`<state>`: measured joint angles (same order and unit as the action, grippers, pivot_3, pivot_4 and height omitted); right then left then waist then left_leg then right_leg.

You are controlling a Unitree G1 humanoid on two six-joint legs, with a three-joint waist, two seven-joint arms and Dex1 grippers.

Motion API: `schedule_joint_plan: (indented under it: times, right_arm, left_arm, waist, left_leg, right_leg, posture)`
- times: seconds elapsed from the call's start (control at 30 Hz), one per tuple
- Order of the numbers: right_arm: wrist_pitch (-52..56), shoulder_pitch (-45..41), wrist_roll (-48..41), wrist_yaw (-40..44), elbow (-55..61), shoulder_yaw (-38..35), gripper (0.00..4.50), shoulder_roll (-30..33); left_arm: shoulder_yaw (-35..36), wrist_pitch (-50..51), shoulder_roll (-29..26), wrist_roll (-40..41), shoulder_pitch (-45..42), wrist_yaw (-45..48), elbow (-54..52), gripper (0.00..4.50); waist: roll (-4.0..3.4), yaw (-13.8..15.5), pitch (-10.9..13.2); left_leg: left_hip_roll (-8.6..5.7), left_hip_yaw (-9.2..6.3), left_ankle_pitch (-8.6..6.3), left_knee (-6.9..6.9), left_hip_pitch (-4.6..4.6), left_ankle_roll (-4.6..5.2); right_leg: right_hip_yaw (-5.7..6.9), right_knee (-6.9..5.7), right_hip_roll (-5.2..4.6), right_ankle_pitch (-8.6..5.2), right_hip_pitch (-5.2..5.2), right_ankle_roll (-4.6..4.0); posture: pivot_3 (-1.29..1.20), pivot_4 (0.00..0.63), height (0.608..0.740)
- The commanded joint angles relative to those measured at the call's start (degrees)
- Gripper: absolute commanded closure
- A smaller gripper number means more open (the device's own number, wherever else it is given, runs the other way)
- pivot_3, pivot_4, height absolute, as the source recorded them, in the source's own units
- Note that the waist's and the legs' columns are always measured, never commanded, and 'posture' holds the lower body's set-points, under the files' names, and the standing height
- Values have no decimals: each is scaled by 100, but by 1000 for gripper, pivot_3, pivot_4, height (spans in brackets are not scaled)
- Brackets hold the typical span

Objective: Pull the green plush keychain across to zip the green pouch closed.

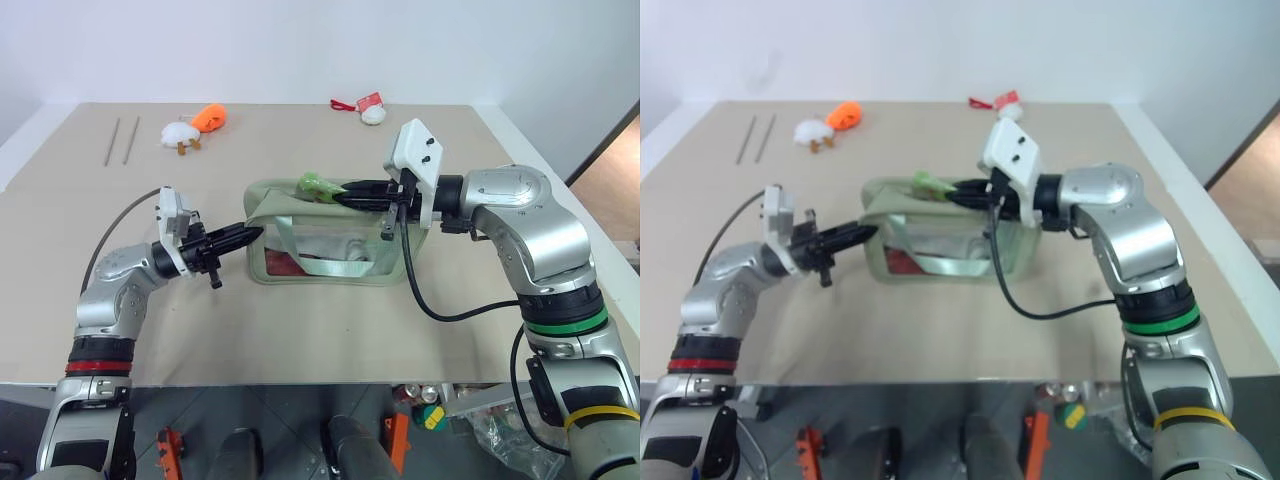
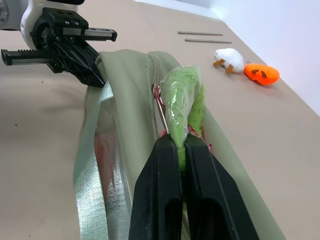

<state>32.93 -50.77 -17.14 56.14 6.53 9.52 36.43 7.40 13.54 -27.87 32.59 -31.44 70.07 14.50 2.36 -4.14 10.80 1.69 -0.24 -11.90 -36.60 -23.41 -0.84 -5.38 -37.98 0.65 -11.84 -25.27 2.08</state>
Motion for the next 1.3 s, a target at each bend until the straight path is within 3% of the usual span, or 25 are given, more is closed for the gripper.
schedule_joint_plan:
  times: [0.03,0.2,0.37,0.6,0.77,0.93,1.1,1.3]
  right_arm:
    - [-102,-111,-10,-19,21,-207,4487,36]
    - [-132,-205,-79,-36,-192,-609,4487,284]
    - [-244,75,-83,158,-410,-1165,4487,1065]
    - [-1159,966,890,-2,-946,-1305,4487,2357]
    - [-1728,1180,1707,-443,-1470,-1147,4487,2845]
    - [-1896,1248,2176,-585,-1215,-753,4487,2731]
    - [-1883,1722,2619,-501,-193,340,4487,1849]
    - [-2425,1851,3557,-616,-670,1028,4487,1563]
  left_arm:
    - [152,-111,-35,71,3,-22,-180,4500]
    - [143,-111,-29,74,-3,-11,-177,4500]
    - [128,-117,-23,61,-30,7,-144,4500]
    - [164,-113,-64,66,-33,19,-106,4500]
    - [175,-93,-87,75,-22,46,-99,4500]
    - [174,-85,-106,84,-34,68,-69,4500]
    - [174,-88,-93,81,-20,53,-69,4500]
    - [174,-42,-104,94,-3,48,-102,4500]
  waist:
    - [0,0,0]
    - [0,1,0]
    - [0,14,0]
    - [-1,10,1]
    - [-1,-15,1]
    - [-1,-14,1]
    - [2,-23,-1]
    - [0,-18,0]
  left_leg:
    - [0,0,0,0,0,0]
    - [-1,0,0,0,-1,0]
    - [-2,1,0,2,-1,0]
    - [-3,7,-1,6,4,2]
    - [-2,25,-1,5,14,2]
    - [-3,28,0,5,12,1]
    - [2,25,-1,6,13,0]
    - [-3,28,1,1,11,-2]
  right_leg:
    - [0,0,0,0,0,0]
    - [0,0,-1,0,0,0]
    - [0,1,-2,-2,0,-1]
    - [-6,1,-2,-6,0,-2]
    - [-24,1,-1,-3,0,3]
    - [-29,1,-2,-1,-1,6]
    - [-28,1,4,-2,-2,4]
    - [-31,-4,-1,1,-3,8]
  posture:
    - [0,150,740]
    - [0,150,740]
    - [0,150,740]
    - [0,150,740]
    - [0,150,740]
    - [0,150,740]
    - [0,150,740]
    - [0,150,740]
